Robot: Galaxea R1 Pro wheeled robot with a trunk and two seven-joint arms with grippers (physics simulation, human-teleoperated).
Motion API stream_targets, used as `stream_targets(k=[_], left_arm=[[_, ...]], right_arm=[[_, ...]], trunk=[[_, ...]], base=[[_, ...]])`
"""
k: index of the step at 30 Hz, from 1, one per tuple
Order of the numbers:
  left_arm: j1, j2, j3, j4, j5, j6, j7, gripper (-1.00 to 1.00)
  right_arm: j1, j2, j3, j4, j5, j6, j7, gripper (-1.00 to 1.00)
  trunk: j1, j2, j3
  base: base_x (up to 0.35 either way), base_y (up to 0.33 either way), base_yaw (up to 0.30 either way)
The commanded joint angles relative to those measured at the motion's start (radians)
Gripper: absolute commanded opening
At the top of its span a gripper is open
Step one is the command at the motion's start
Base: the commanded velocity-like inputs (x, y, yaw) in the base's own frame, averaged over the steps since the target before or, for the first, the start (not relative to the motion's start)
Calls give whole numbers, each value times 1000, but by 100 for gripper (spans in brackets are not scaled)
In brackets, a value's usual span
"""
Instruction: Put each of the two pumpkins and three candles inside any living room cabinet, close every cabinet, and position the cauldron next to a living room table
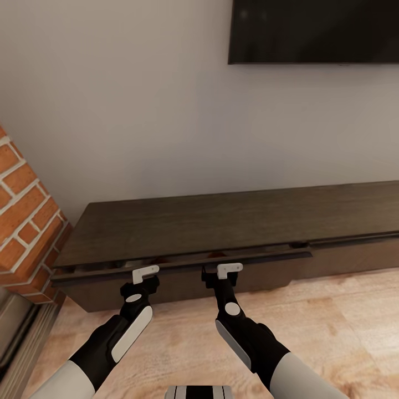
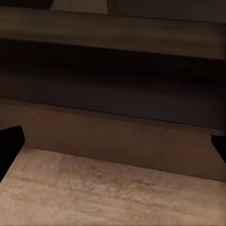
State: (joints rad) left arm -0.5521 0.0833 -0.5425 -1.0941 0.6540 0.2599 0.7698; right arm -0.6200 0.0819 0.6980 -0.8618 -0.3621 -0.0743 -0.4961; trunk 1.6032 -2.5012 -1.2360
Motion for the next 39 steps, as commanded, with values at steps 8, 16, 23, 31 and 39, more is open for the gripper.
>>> stream_targets(k=[8, 16, 23, 31, 39], left_arm=[[-2, 1, -2, -3, -8, 2, 6, 100], [-2, 1, -3, -3, -8, 2, 7, 100], [-2, 1, -4, -2, -8, 2, 6, 100], [-2, 1, -2, -2, -8, 2, 6, 100], [-2, 1, -2, -3, -8, 2, 6, 100]], right_arm=[[-1, -1, 5, 0, -10, -7, -6, 100], [-1, -1, 5, 0, -10, -7, -6, 100], [-1, -1, 5, 0, -10, -7, -6, 100], [-1, 0, 5, 1, -11, -8, -6, 100], [-1, -1, 5, 0, -9, -8, -6, 100]], trunk=[[0, 0, -1], [0, 0, -1], [0, 0, -1], [0, 0, -1], [0, 0, -1]], base=[[126, 0, 0], [18, 0, 0], [0, 0, 0], [113, 25, 0], [-25, 2, 0]])
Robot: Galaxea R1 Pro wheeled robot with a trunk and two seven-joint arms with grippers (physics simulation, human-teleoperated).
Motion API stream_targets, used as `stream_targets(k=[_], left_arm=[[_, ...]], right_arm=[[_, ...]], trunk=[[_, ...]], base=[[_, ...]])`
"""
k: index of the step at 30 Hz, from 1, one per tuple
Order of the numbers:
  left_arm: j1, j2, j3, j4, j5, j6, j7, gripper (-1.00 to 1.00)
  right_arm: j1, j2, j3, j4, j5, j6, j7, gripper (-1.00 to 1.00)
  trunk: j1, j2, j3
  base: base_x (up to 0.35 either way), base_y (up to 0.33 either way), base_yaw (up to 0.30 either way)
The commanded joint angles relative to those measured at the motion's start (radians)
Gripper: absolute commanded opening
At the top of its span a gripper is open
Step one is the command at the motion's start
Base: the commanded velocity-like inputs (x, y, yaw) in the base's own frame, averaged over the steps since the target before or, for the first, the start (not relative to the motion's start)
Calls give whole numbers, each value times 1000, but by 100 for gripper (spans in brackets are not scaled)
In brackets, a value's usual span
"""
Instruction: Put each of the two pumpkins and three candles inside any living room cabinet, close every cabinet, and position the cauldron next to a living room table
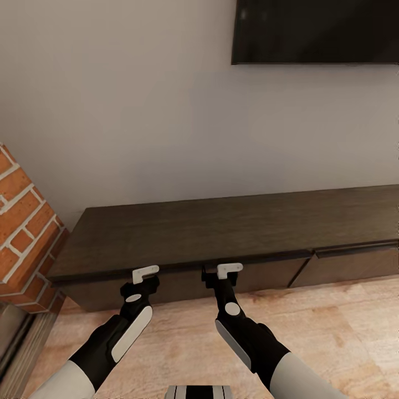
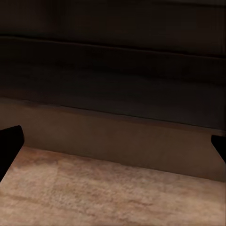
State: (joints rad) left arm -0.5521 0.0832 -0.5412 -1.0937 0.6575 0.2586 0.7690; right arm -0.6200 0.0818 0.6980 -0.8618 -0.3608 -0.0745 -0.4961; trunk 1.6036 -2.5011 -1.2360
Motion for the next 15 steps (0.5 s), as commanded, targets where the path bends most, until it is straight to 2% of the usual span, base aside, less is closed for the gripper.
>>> stream_targets(k=[1, 10, 13, 15], left_arm=[[-2, 1, -3, -3, -12, 4, 7, 100], [-2, 0, 7, -22, 4, 27, 8, 100], [-2, 0, 9, -46, 8, 80, 9, 100], [-2, 0, 14, -77, 16, 152, 10, 100]], right_arm=[[-1, 0, 5, 1, -10, -8, -6, 100], [-1, 0, 2, -1, -20, -3, -5, 100], [-1, 2, -1, -5, -24, 5, -4, 100], [-1, 2, -2, -12, -25, 11, -5, 100]], trunk=[[0, 0, -1], [0, 0, -1], [0, 0, -1], [0, 0, -1]], base=[[-86, 0, 0], [-106, 0, 0], [-146, 0, 0], [-171, 0, 0]])
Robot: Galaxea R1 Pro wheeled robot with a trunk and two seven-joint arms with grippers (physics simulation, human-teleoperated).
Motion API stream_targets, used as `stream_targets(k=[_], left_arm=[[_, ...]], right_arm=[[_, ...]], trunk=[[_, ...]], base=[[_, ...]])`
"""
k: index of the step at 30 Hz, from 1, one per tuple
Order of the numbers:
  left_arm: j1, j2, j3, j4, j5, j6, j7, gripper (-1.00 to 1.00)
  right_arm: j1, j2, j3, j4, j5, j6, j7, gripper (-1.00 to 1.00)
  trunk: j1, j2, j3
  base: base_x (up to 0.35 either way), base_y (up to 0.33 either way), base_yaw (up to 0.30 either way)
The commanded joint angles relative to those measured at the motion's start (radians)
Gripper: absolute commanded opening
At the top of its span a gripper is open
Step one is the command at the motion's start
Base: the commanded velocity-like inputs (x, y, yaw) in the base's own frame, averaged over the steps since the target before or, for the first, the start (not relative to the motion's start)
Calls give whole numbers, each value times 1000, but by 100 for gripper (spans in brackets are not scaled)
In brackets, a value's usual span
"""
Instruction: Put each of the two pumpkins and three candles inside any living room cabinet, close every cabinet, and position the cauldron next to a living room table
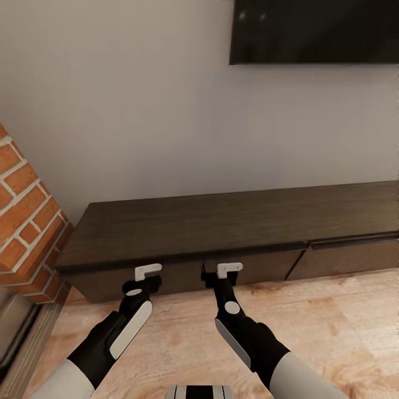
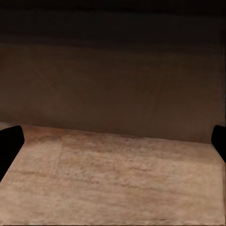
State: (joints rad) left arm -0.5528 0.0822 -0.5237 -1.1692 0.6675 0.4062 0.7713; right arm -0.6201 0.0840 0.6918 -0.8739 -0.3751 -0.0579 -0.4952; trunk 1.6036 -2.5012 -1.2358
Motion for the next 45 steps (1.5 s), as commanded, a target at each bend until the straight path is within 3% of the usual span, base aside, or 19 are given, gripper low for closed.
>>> stream_targets(k=[1, 5, 8, 11, 14, 17, 21, 26, 45], left_arm=[[-1, 1, 1, -9, 9, 18, 8, 100], [-1, 0, 66, -47, 30, 138, 9, 100], [-1, -3, 140, -69, 47, 265, 9, 100], [-1, -4, 195, -82, 72, 340, 8, 100], [-1, -2, 249, -100, 113, 406, 8, 100], [-1, 0, 316, -148, 180, 486, 7, 100], [-1, 0, 369, -196, 243, 551, 9, 100], [-1, -1, 384, -210, 272, 572, 11, 100], [-1, -2, 391, -165, 272, 574, 17, 100]], right_arm=[[-1, -1, 4, -1, -11, -4, -6, 100], [-1, -2, 3, -4, -12, 60, -6, 100], [-1, -1, 1, -21, -14, 164, -12, 100], [-1, 1, -19, -62, -18, 257, -16, 100], [-1, 6, -69, -117, -45, 368, -18, 100], [-1, 9, -118, -166, -95, 494, -18, 100], [-1, 10, -136, -186, -141, 608, -19, 100], [-1, 7, -139, -195, -182, 659, -19, 100], [-1, 2, -140, -199, -189, 705, -12, 100]], trunk=[[-1, 0, -1], [-1, 0, -1], [-1, 0, -1], [-1, 0, -1], [-1, 0, -1], [-1, 0, -1], [-1, 0, -1], [-3, 1, 19], [-69, 121, 80]], base=[[-177, 0, 0], [-187, 0, 0], [-176, 0, 0], [-138, 0, 0], [-65, 0, 0], [-20, 0, 0], [-6, 0, 0], [0, 0, 0], [-22, 0, -7]])
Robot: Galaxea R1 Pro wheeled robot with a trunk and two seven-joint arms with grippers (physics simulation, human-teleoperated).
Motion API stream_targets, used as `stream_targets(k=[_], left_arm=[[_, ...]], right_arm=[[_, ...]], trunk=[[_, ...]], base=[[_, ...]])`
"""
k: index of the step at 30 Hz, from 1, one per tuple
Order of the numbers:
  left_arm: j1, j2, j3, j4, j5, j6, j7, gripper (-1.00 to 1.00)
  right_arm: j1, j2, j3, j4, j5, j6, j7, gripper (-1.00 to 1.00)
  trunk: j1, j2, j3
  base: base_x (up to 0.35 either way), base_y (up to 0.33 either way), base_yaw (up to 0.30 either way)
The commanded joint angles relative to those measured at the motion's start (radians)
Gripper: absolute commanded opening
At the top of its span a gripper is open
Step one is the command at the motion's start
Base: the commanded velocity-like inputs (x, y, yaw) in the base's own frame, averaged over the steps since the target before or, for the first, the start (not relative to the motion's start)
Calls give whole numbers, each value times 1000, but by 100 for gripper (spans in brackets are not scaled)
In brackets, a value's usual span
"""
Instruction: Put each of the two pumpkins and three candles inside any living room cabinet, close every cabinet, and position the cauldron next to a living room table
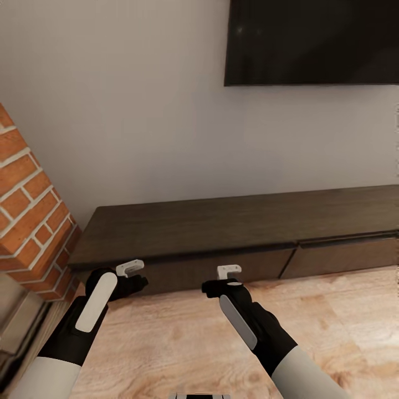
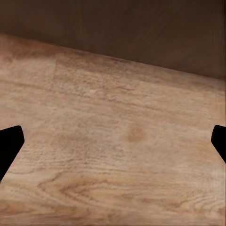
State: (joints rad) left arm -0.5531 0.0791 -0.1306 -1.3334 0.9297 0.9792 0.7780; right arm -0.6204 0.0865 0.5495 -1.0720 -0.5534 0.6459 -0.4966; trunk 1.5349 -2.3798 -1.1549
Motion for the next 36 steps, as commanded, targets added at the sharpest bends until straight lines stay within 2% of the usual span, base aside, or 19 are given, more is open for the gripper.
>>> stream_targets(k=[1, 10, 12, 17, 19, 23, 29, 36], left_arm=[[-1, 1, -2, -1, 9, 1, 10, 100], [-1, 2, -3, -3, 9, 1, 10, 100], [-1, 2, -3, -3, 9, 1, 10, 100], [-1, 3, -3, -3, 9, 1, 10, 100], [-1, 2, -3, -2, 9, 1, 10, 100], [-1, 2, -3, -1, 9, 1, 10, 100], [-1, 2, -3, 0, 9, 1, 10, 100], [-1, 2, -4, -2, 8, 1, 10, 100]], right_arm=[[-1, 0, 2, -1, -11, 1, -10, 100], [-1, -3, 3, -48, -12, 6, -6, 100], [-1, 0, 3, -49, -26, 11, -6, 100], [-1, 1, 1, -50, -132, 28, -5, 100], [-1, -1, 2, -52, -155, 30, -5, 100], [-1, -2, 3, -80, -168, 31, -5, 100], [-1, 2, 3, -134, -173, 30, -5, 100], [-1, -1, 3, -141, -173, 29, -5, 100]], trunk=[[-4, 7, 3], [-39, 70, 27], [-47, 84, 31], [-66, 119, 39], [-73, 133, 42], [-89, 161, 53], [-112, 203, 71], [-139, 252, 93]], base=[[-230, 0, -25], [-317, 0, -5], [-334, 0, 0], [-335, 0, 0], [-335, 0, 0], [-310, 0, 0], [-78, 0, -18], [-6, 0, -211]])
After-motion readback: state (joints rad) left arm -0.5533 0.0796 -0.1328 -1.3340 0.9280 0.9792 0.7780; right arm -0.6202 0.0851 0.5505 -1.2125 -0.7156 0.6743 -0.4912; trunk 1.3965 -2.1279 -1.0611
